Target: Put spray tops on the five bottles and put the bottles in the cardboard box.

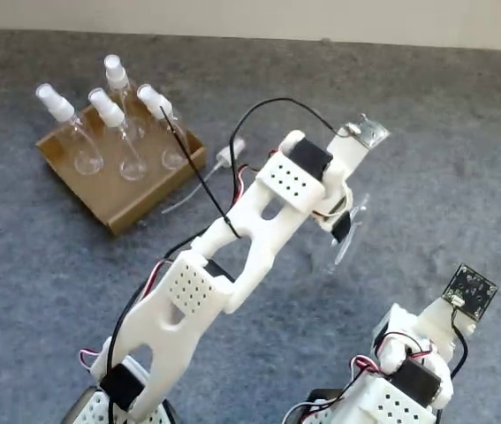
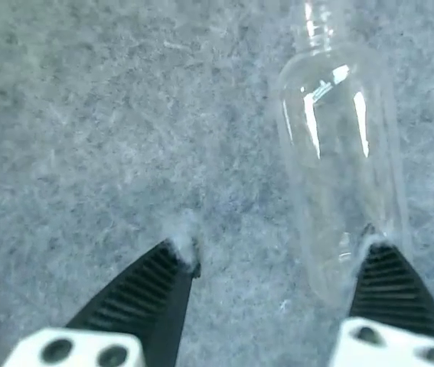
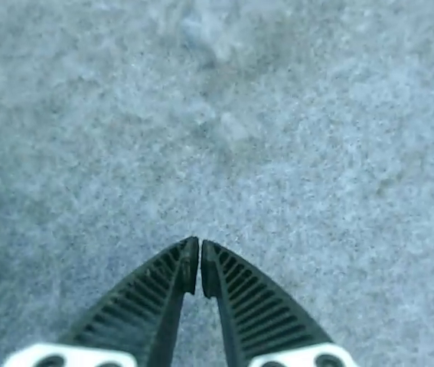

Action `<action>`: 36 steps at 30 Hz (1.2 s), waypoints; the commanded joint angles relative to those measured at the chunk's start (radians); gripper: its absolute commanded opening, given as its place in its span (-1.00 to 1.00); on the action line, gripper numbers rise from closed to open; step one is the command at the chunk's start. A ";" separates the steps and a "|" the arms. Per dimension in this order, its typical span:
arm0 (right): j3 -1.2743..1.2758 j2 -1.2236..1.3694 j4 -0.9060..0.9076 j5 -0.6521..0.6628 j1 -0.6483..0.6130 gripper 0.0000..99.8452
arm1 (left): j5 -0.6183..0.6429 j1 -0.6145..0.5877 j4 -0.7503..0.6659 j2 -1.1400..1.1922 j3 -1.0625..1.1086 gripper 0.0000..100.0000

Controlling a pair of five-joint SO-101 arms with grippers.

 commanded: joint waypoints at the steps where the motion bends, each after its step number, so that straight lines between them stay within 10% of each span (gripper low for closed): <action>1: 0.143 -0.010 0.007 -0.008 0.010 -0.99 | -0.014 0.028 -0.002 0.059 -0.025 -0.52; 12: 0.143 -0.010 0.007 -0.008 0.010 -0.99 | -0.015 0.021 0.005 0.079 -0.025 -0.87; 36: 0.142 -0.010 0.002 -0.008 0.019 -0.99 | -0.014 -0.137 0.064 0.074 -0.318 -0.87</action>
